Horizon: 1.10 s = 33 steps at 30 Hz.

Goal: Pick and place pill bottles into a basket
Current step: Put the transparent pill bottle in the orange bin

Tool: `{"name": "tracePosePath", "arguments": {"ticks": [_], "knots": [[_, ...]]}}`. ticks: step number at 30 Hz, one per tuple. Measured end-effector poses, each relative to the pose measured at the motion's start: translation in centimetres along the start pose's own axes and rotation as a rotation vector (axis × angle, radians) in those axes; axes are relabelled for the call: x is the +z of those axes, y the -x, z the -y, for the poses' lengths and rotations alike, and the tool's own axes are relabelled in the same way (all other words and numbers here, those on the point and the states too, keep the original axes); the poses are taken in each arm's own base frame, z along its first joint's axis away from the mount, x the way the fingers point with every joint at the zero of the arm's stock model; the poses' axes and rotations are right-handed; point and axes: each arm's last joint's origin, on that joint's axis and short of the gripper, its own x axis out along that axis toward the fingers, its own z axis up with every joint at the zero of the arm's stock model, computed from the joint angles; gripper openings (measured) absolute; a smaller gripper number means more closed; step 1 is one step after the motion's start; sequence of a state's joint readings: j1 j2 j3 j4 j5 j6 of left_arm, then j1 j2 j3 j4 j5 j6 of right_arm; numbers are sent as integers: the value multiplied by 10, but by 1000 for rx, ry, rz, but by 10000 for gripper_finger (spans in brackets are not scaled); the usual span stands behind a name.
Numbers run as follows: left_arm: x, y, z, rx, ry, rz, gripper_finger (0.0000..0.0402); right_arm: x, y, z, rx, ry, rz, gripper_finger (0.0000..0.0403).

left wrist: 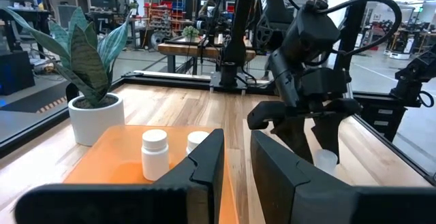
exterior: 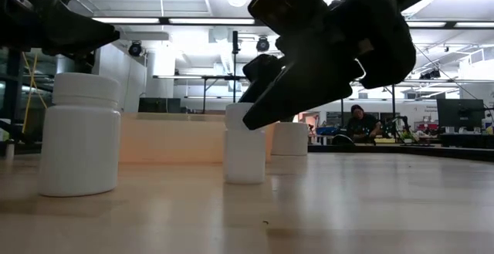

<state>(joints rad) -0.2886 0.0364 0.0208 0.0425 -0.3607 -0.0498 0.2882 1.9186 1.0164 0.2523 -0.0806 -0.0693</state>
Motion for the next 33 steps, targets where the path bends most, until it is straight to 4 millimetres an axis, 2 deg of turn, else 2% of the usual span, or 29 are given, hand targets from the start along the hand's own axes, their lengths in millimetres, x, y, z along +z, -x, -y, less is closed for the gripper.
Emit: {"name": "tracePosePath", "arguments": {"ticks": [9, 14, 19, 21, 24, 33], "knots": [[0, 0, 0, 0, 0, 0, 108, 2, 0, 3, -5, -5, 11, 132], [0, 0, 0, 0, 0, 0, 108, 34, 12, 9, -2, 35, 87, 122], [-1, 0, 0, 1, -3, -8, 108, 60, 34, 22, -95, 168, 44, 135], [-1, 0, 0, 1, -3, -8, 108, 69, 43, 37, -137, 193, 68, 135], [-1, 0, 0, 1, -3, -8, 108, 71, 50, 67, -183, 173, 79, 129], [-1, 0, 0, 0, -3, -8, 108, 50, 76, 157, -286, 53, 103, 130]]}}
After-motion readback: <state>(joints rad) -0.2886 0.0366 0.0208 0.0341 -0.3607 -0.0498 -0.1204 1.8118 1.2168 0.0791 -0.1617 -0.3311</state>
